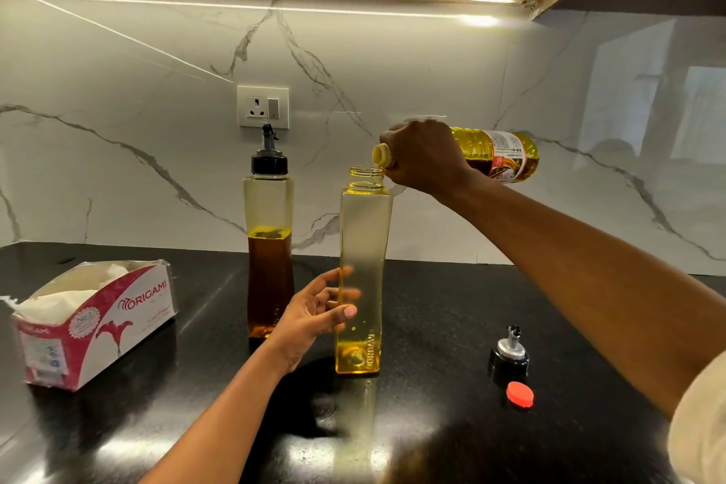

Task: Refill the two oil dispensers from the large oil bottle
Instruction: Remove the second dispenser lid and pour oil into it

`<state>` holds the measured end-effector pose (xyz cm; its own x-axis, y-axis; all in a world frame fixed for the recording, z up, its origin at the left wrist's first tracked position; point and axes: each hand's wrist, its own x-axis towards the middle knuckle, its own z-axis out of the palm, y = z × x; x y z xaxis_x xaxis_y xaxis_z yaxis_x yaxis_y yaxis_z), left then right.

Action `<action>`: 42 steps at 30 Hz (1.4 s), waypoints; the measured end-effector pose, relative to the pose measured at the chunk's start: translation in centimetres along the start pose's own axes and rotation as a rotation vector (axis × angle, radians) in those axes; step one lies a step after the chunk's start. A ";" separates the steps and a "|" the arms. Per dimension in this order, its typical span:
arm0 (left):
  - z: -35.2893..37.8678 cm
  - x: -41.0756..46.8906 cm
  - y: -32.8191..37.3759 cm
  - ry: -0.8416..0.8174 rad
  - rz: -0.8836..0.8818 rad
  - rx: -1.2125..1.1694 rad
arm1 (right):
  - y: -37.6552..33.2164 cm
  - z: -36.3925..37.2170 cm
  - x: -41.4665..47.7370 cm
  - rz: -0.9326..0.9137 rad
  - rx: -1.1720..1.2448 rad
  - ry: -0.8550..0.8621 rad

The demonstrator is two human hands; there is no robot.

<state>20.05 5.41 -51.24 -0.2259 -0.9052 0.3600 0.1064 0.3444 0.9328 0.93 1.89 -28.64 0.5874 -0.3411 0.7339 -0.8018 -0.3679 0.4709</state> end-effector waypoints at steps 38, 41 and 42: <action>0.0 0.0 -0.1 0.014 -0.007 -0.007 | 0.3 0.1 0.4 -0.079 0.022 0.040; 0.1 0.0 0.0 0.015 0.000 -0.014 | 0.3 0.0 0.4 -0.078 0.021 0.041; 0.2 0.0 0.0 0.016 0.000 -0.014 | 0.3 0.0 0.4 -0.078 0.021 0.043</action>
<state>19.90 5.45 -51.23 -0.2106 -0.9090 0.3596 0.1195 0.3411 0.9324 0.94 1.61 -28.21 0.6424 -0.2733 0.7160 -0.7511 -0.4098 0.5176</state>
